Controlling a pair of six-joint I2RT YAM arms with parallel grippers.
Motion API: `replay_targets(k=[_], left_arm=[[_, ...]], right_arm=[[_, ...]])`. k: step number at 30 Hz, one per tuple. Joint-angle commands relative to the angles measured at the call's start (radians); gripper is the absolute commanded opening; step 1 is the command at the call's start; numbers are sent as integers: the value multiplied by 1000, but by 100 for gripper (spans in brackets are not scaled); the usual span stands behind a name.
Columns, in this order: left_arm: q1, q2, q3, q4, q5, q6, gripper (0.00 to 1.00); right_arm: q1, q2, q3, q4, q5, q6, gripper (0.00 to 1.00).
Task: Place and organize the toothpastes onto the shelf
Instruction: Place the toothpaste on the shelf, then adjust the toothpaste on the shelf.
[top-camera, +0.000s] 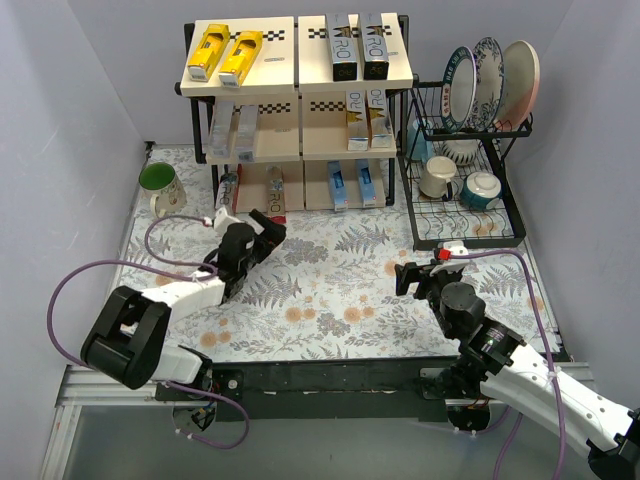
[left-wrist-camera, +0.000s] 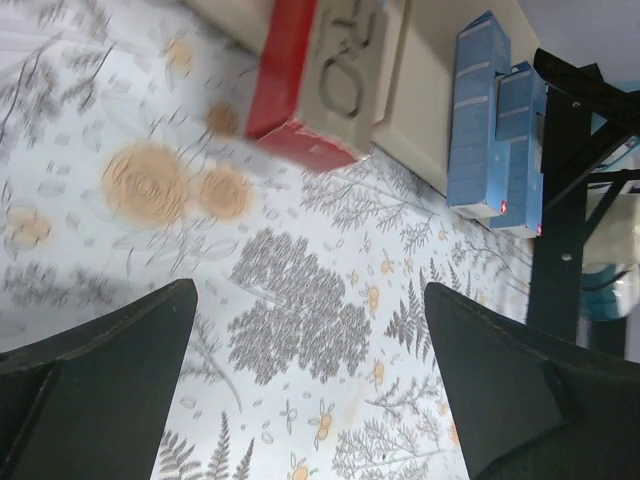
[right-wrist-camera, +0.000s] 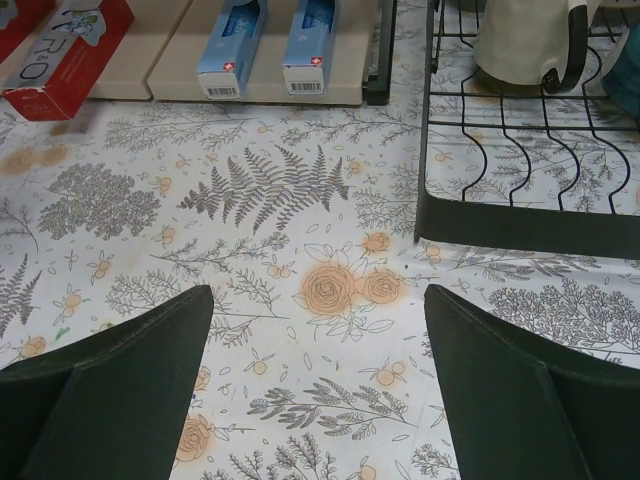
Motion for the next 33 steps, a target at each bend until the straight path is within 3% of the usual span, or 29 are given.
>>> replay_targets(k=[1, 9, 16, 23, 33], left_arm=[[34, -52, -156, 310, 57, -245, 98], [76, 173, -187, 645, 137, -349, 98], [77, 316, -111, 664, 71, -386, 97], [82, 412, -55, 670, 24, -435, 90], [103, 540, -31, 808, 47, -475, 74]], right_arm=[[0, -16, 8, 20, -3, 8, 94], [0, -34, 1, 20, -2, 2, 95], [0, -39, 2, 8, 0, 1, 94], [0, -33, 7, 6, -6, -4, 94], [0, -36, 13, -21, -20, -4, 94]])
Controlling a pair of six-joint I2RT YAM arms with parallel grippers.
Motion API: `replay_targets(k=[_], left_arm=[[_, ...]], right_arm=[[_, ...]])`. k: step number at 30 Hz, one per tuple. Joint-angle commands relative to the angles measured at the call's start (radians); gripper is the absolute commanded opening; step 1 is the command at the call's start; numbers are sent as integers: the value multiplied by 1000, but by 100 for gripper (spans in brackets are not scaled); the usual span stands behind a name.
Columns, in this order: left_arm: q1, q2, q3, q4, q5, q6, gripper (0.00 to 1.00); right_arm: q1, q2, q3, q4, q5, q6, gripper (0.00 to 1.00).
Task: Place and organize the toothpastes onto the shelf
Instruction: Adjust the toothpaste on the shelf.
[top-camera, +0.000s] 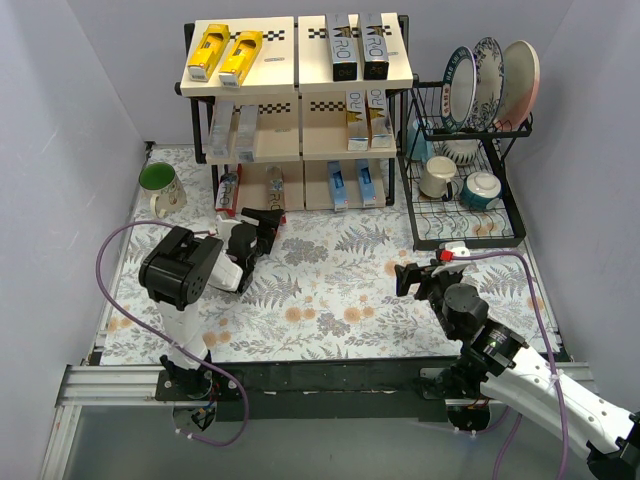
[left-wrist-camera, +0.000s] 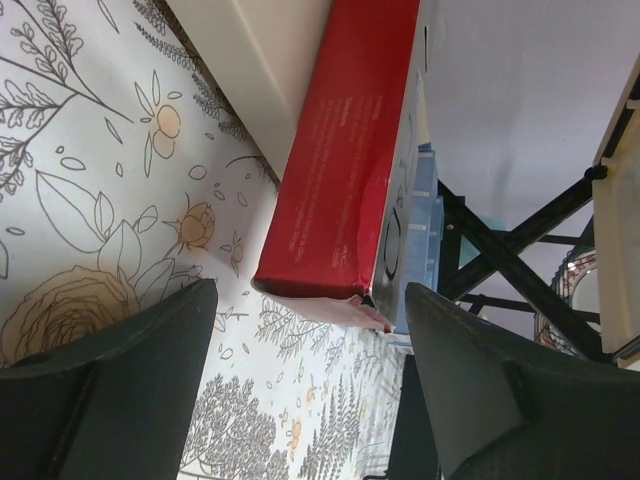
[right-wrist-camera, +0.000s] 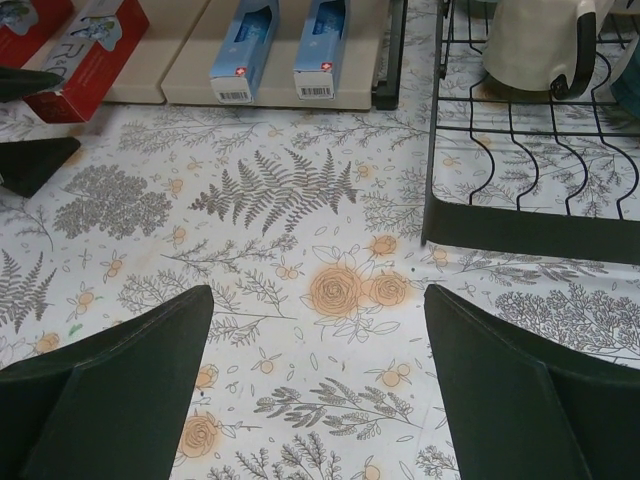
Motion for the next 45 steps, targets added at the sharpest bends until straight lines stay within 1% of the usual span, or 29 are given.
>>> replay_targets(k=[1, 3, 5, 17, 20, 21, 24, 25, 28, 32, 35, 39, 44, 45], left_arm=[[14, 40, 10, 85, -17, -66, 70], [19, 71, 12, 134, 1, -69, 65], [22, 83, 18, 147, 8, -72, 62], [32, 95, 35, 201, 31, -86, 58], [35, 91, 25, 214, 20, -101, 53], [37, 89, 15, 222, 14, -104, 49], [42, 74, -2, 242, -5, -110, 44], [51, 68, -17, 247, -9, -112, 41], [74, 45, -45, 251, -20, -122, 36], [111, 22, -70, 257, -12, -132, 35], [144, 9, -65, 230, 27, -133, 35], [178, 0, -47, 169, 83, -125, 38], [207, -23, -37, 106, 112, -118, 40], [215, -27, -37, 98, 113, -121, 43]], right_arm=[[0, -4, 13, -19, -1, -2, 94], [0, -4, 13, -20, -2, 0, 94], [-1, -1, 11, -19, -4, 1, 94], [0, 34, 22, -25, -16, -7, 94], [0, 30, 25, -32, -18, -5, 94], [0, 25, 22, -32, -18, -4, 94], [0, 17, 13, -22, -16, -5, 94], [0, 17, 13, -19, -16, -7, 94], [0, 26, 23, -25, -21, -7, 94], [0, 31, 24, -26, -21, -7, 94], [0, 31, 20, -25, -19, -5, 94], [0, 36, 22, -22, -18, -8, 94], [0, 39, 19, -20, -21, -8, 94], [0, 39, 17, -20, -21, -8, 94]])
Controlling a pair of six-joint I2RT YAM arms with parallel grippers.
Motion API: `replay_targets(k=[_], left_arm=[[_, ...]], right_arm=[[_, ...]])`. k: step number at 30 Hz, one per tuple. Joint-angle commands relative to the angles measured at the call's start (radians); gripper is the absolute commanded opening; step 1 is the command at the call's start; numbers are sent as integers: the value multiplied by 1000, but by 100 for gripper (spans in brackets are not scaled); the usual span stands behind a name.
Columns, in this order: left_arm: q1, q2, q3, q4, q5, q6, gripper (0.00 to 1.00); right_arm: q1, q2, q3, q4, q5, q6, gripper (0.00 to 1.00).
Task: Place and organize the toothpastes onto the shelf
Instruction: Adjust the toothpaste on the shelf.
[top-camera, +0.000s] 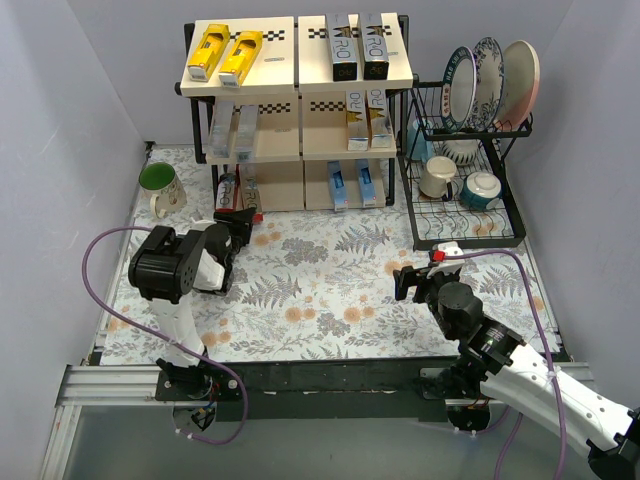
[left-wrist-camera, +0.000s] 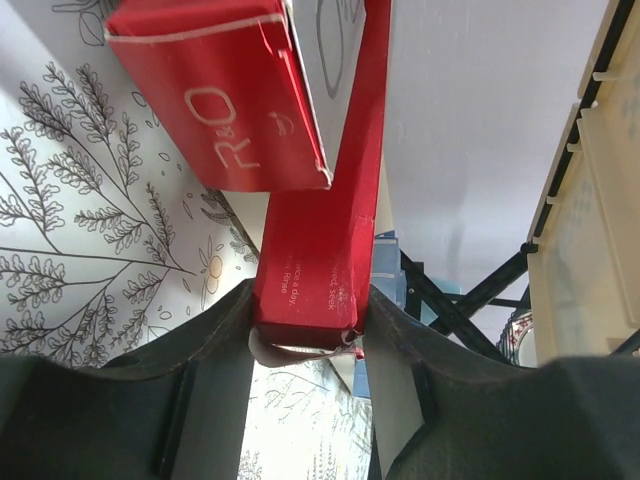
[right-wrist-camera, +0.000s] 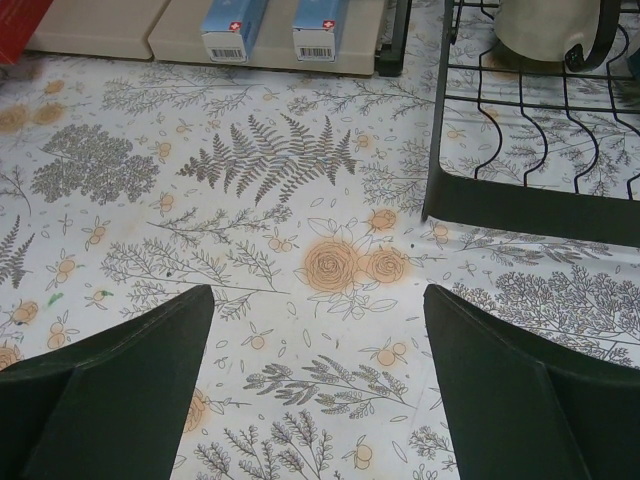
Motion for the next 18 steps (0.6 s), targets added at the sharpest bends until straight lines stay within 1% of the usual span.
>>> replay_targets(k=[1, 5, 7, 8, 15, 18], left_arm=[[28, -71, 13, -94, 25, -114, 43], [40, -105, 16, -170, 28, -129, 50], [41, -126, 18, -196, 22, -129, 56], [41, -134, 19, -216, 21, -129, 57], [41, -168, 29, -256, 28, -126, 65], [41, -183, 33, -285, 33, -126, 71]], right_arm=[[0, 4, 17, 27, 4, -5, 94], [0, 4, 16, 29, 3, -5, 94], [0, 3, 14, 32, 3, -5, 94], [0, 4, 14, 32, 3, -5, 94], [0, -2, 13, 29, 3, -5, 94], [0, -5, 10, 29, 3, -5, 94]])
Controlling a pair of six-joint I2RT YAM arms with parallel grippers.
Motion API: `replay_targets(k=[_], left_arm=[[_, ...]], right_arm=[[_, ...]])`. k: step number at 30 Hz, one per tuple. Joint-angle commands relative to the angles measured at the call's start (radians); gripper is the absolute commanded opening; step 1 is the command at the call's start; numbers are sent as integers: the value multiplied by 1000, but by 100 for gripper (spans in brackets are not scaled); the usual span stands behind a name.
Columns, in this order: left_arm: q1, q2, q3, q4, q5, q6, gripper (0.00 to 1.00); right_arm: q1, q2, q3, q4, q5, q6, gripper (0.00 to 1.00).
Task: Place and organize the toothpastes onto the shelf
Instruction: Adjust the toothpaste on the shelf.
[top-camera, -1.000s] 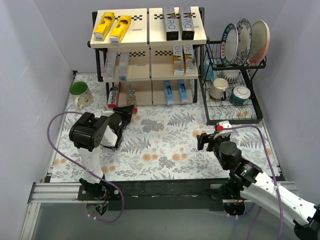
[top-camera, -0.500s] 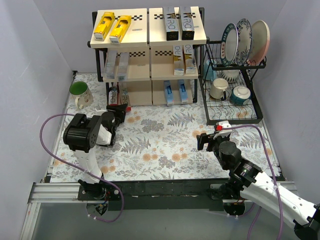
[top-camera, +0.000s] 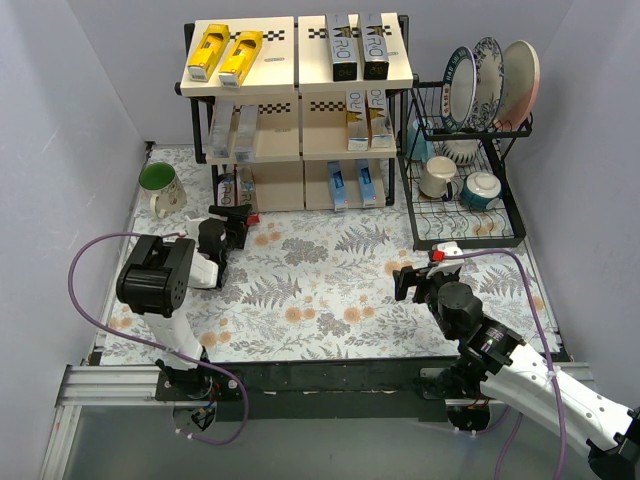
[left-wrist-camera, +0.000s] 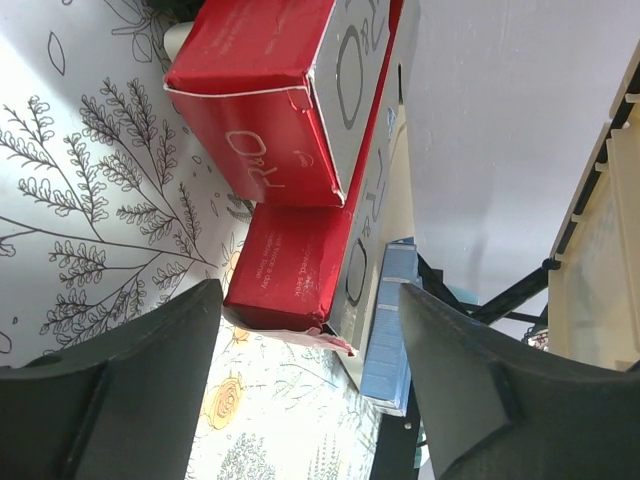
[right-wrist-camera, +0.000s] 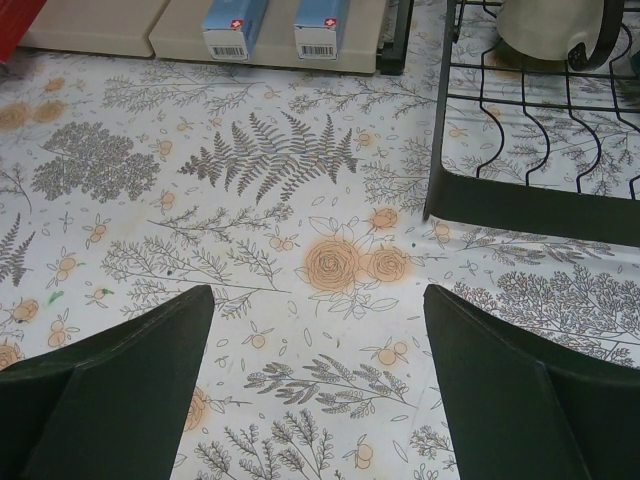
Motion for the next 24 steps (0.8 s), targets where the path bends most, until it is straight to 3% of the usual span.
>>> replay_targets(k=[1, 12, 24], left_arm=[[5, -61, 21, -57, 9, -130, 72], [7, -139, 47, -197, 6, -142, 74], [34, -124, 118, -257, 3, -151, 77]], right_arm=[[0, -8, 8, 31, 8, -5, 94], [0, -4, 4, 36, 6, -5, 94], [0, 4, 4, 41, 5, -7, 94]])
